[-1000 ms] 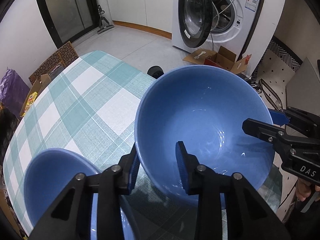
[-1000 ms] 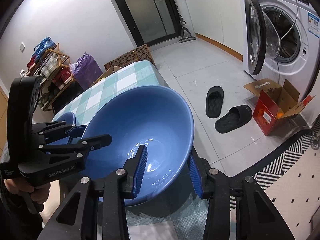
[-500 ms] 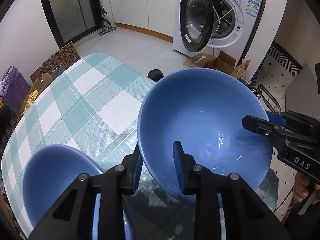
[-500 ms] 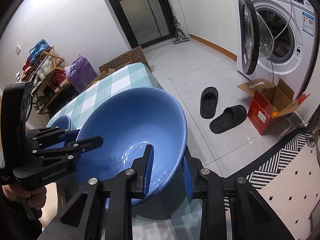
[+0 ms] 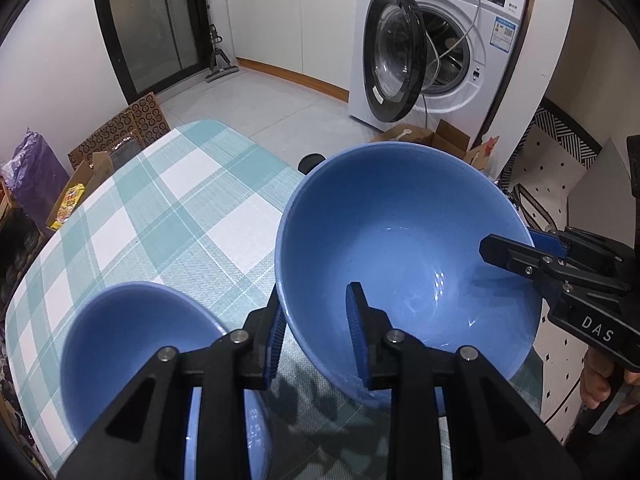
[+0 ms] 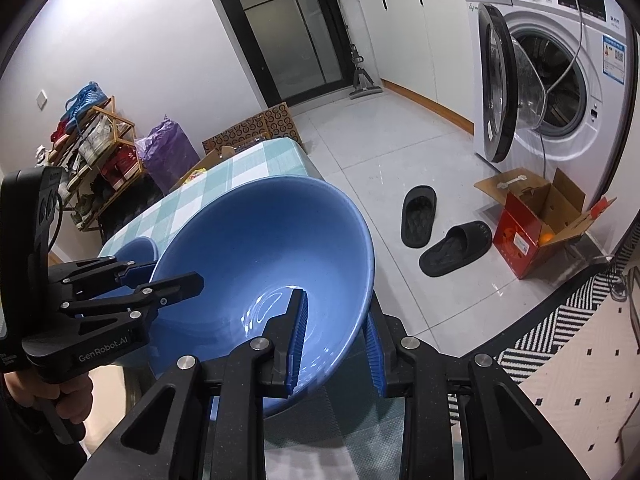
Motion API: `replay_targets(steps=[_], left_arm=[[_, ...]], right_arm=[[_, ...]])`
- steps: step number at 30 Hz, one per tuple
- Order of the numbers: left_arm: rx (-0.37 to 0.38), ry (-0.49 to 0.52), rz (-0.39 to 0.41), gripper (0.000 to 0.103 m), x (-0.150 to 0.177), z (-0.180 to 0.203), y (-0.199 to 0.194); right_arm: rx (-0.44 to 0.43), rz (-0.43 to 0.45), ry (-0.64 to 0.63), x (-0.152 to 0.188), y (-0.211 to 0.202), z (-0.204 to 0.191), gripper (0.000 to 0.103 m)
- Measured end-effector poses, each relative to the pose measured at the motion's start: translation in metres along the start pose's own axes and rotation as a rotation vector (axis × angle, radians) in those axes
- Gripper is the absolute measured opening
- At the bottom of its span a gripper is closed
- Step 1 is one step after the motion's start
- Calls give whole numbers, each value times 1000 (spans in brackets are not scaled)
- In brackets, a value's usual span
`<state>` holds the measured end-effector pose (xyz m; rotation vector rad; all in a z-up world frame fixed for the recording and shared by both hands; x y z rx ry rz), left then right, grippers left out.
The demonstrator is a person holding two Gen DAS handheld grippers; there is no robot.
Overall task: Organize plates and bowls
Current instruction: 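Lift the larger blue bowl and carry it over the smaller blue bowl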
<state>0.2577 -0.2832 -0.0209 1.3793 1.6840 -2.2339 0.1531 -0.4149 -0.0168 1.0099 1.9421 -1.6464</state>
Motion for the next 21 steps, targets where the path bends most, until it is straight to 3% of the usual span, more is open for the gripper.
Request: replay_targets(steps=[21], left_arm=[[-46, -21, 95, 28, -8, -10, -45]], right_arm=[[-43, 118, -39, -12, -45, -29, 29]])
Point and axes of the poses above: each gripper's, at about its wrist camera, not at the fingertips, and y roughly the way its jaws point, z to its right, x to its underside, the point moved 5 cm from there along y, roughly the way its jaws point, and after that the axes turned 7 degrees about z, right-handed, at the moved point
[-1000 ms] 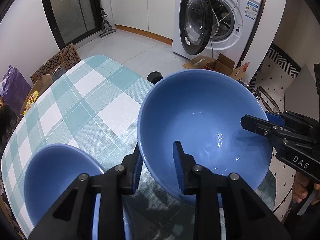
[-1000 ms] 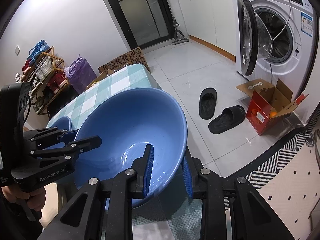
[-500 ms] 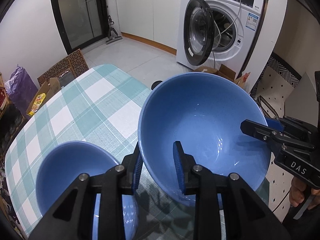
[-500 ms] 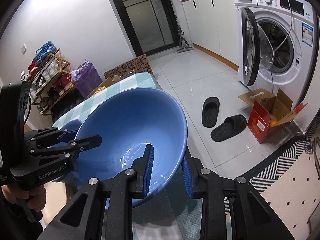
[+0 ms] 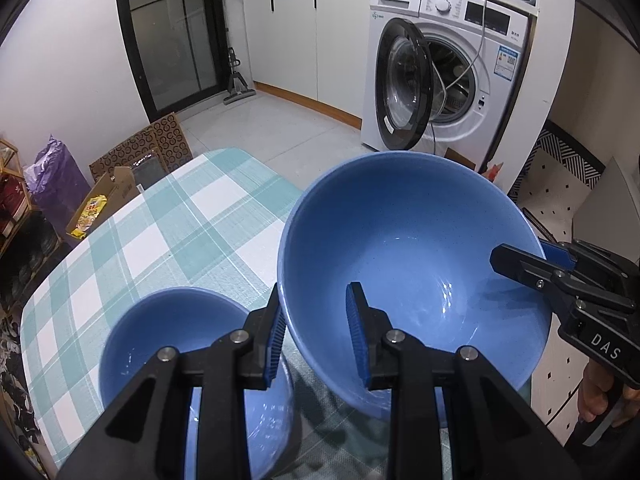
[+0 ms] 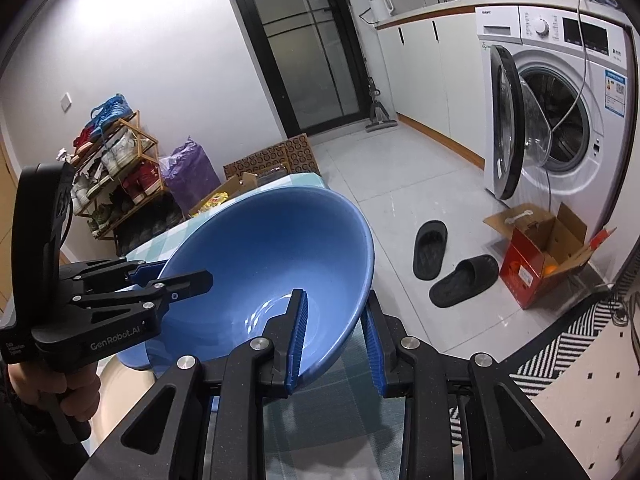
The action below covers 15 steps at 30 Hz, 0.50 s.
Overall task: Organize plates and bowls
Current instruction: 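Lift the larger blue bowl and carry it over the smaller blue bowl, then lower the larger blue bowl into the smaller blue bowl with both grippers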
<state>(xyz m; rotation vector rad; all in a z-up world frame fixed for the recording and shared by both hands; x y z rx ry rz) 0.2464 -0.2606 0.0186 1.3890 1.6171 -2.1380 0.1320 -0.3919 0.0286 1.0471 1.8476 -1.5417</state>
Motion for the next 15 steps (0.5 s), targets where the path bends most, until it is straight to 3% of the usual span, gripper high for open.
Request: replay_targets(steps=[15], left_arm=[[-13, -50, 60, 28, 1, -25, -25]], right_arm=[[-28, 27, -56, -5, -5, -29, 29]])
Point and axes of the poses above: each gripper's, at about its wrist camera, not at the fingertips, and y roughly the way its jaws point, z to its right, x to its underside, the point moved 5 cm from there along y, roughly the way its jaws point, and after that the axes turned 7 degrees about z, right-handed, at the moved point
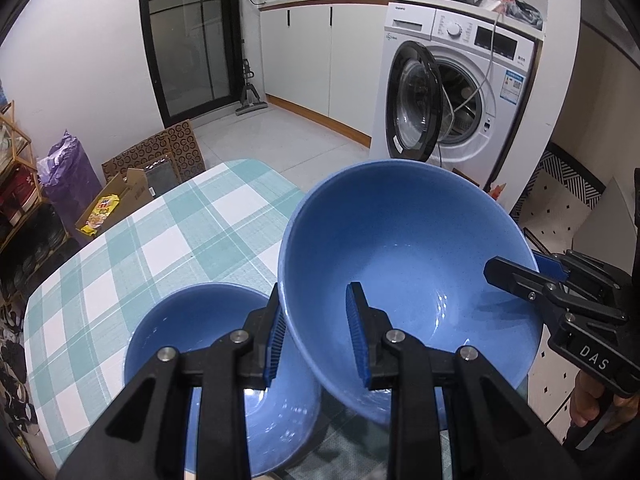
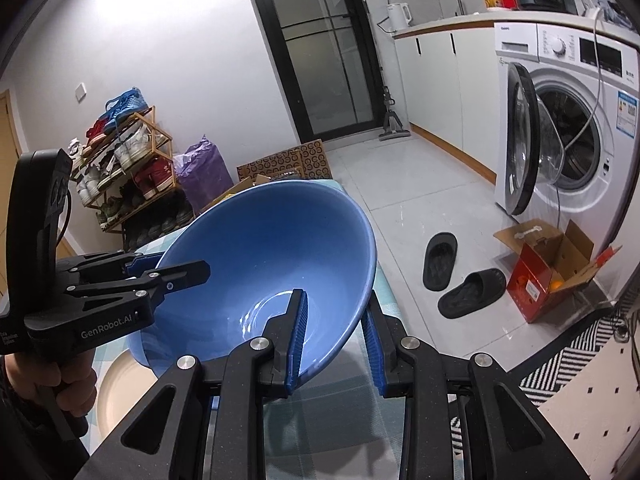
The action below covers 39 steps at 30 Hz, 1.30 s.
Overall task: Organize plates and bowls
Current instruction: 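Lower the larger blue bowl into the smaller blue bowl with both grippers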
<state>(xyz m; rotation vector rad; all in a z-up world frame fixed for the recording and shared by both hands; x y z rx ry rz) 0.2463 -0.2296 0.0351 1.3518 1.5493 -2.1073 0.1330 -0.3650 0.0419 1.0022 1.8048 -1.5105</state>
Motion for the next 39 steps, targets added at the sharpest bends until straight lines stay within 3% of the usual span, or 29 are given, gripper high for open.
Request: replay_targets(steps=[24, 39], left_arm=[[-52, -121, 84, 28, 19, -71, -47], [-126, -177, 69, 28, 44, -114, -56]], right_arm=[[-53, 9, -152, -17, 4, -88, 29], [-107, -43, -208, -7, 34, -146, 29]])
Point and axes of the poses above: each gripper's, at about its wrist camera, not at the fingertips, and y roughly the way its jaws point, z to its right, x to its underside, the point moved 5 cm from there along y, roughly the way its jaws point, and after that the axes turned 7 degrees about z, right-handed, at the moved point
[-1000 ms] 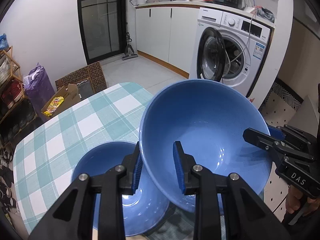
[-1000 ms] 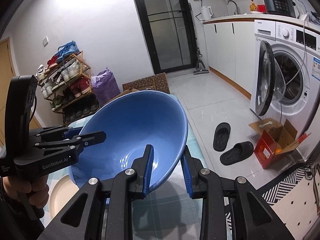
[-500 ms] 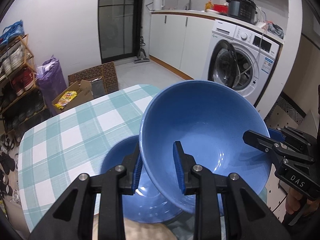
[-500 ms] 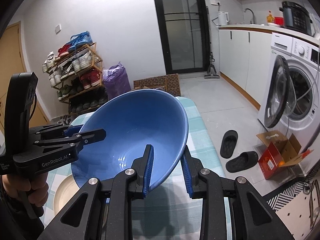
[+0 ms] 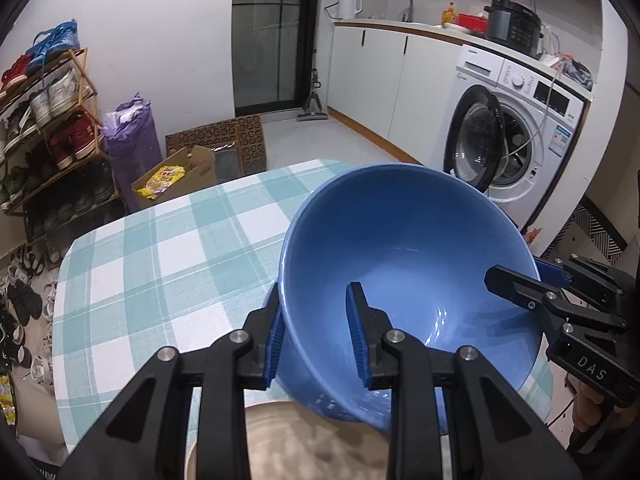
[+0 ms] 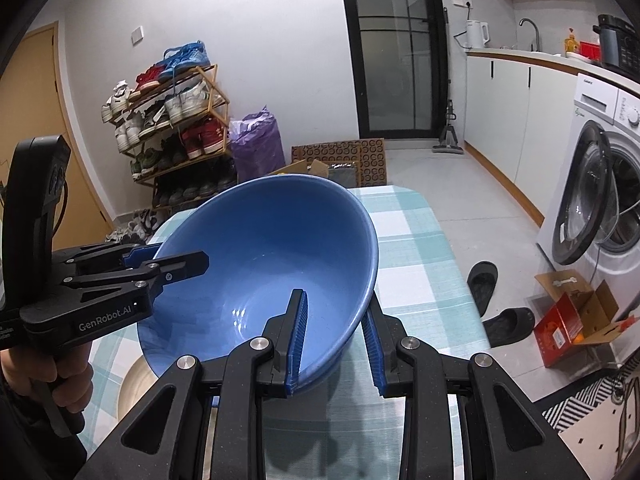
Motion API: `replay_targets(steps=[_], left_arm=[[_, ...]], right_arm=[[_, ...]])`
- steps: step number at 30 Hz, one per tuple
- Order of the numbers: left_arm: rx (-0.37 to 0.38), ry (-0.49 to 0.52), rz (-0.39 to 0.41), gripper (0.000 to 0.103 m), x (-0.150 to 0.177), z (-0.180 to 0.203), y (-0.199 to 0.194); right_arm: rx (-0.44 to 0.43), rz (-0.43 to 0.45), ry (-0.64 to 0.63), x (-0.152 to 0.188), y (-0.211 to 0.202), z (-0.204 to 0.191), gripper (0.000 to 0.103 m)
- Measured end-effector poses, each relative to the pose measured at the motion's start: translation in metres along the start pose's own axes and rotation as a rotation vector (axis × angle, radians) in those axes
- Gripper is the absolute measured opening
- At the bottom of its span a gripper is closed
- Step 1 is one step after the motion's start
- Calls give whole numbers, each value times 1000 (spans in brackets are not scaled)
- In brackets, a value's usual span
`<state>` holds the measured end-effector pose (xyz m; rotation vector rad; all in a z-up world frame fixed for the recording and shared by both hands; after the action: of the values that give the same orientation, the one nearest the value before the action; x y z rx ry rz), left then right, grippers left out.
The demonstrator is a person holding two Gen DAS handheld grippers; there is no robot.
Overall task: Organize plates and bowls
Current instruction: 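Lower the larger blue bowl into the smaller blue bowl with both grippers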
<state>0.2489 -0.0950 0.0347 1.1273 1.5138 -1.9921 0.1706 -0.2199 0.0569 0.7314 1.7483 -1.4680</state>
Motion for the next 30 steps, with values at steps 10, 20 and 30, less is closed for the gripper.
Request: replay_targets(steps=[10, 20, 30], left_arm=[[-7, -31, -22, 28, 13, -14, 8], [-15, -45, -52, 28, 24, -19, 20], [-37, -43, -81, 28, 33, -21, 30]], right_arm=[[-17, -49, -15, 9, 27, -10, 29], [-11, -76, -24, 18, 44, -13, 29], [18, -97, -54, 28, 56, -15, 29]])
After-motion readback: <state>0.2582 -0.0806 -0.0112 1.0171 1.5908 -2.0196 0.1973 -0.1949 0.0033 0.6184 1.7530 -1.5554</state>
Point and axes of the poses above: each gripper's, at about its wrist camera, not at the fingertips, and y roughly the way its jaws point, z to its right, x to its underside, the point moved 5 cm from there along y, roughly the way its jaws point, and after that the axes turned 7 degrees about z, right-handed, at the moved point
